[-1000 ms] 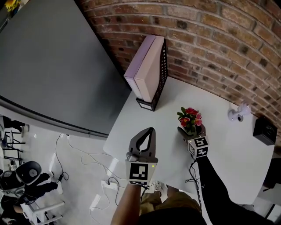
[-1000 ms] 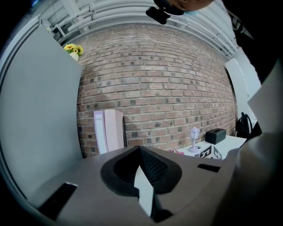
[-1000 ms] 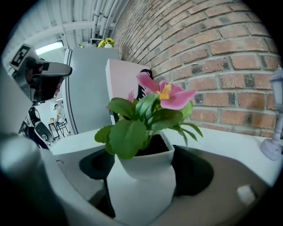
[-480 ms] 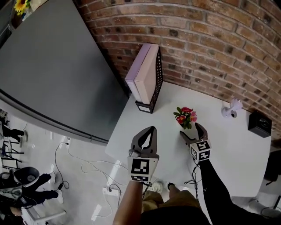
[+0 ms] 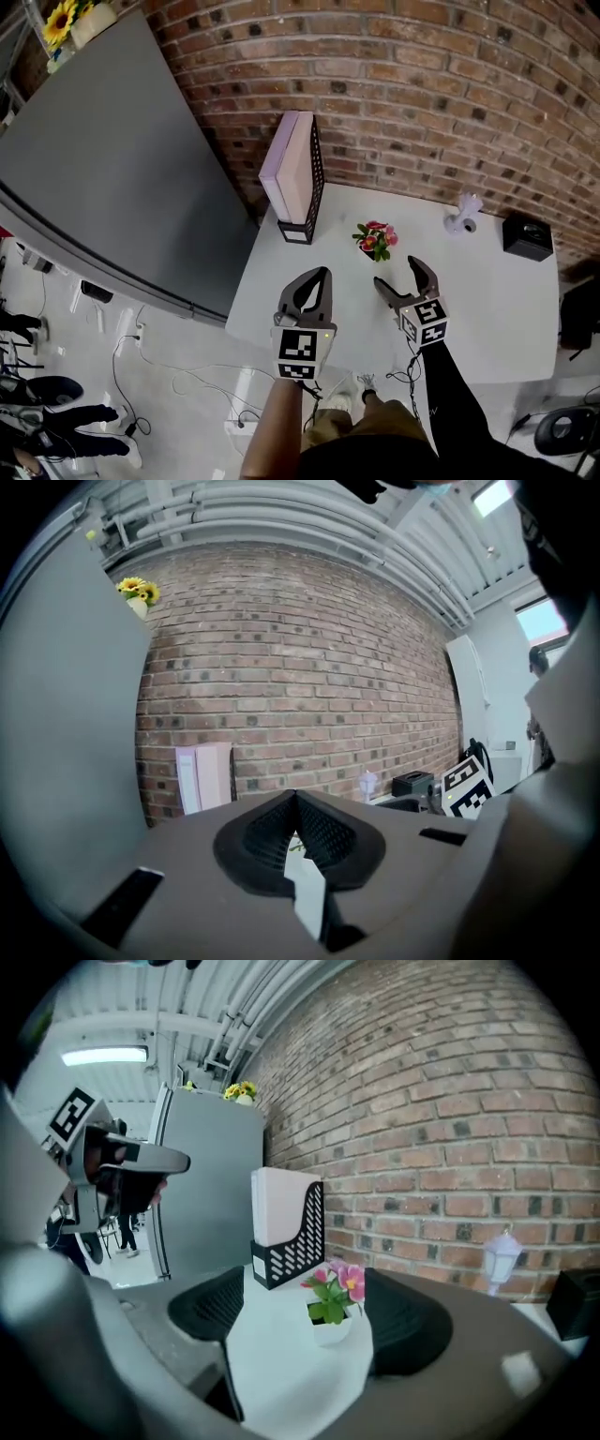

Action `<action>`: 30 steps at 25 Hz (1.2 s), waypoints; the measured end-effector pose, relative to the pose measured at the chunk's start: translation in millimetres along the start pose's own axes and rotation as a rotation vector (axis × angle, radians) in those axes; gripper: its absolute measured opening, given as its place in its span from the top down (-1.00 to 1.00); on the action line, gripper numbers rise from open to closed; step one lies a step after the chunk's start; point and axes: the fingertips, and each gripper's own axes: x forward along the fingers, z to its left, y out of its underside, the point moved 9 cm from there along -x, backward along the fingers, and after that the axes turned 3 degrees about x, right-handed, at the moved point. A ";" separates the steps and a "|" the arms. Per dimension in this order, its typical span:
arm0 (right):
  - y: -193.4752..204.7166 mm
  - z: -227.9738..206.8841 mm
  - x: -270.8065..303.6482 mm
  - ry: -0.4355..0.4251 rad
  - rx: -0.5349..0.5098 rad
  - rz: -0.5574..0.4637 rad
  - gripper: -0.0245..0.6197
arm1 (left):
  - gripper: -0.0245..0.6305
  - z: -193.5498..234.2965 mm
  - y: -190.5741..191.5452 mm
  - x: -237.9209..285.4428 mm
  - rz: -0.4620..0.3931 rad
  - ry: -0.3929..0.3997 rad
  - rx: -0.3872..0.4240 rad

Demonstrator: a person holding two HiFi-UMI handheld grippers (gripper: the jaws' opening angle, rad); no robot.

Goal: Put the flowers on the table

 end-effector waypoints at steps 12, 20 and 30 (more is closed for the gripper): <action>-81.0 46.0 -111.5 0.171 -0.052 -0.169 -0.30 | 0.91 -23.6 -41.5 -39.4 -0.083 0.153 0.014; -125.7 74.3 -166.9 0.212 -0.082 -0.248 -0.30 | 0.91 -44.3 -80.3 -67.5 -0.143 0.196 0.054; -138.7 87.3 -200.2 0.209 -0.115 -0.284 -0.30 | 0.91 -55.7 -94.1 -88.7 -0.131 0.172 0.087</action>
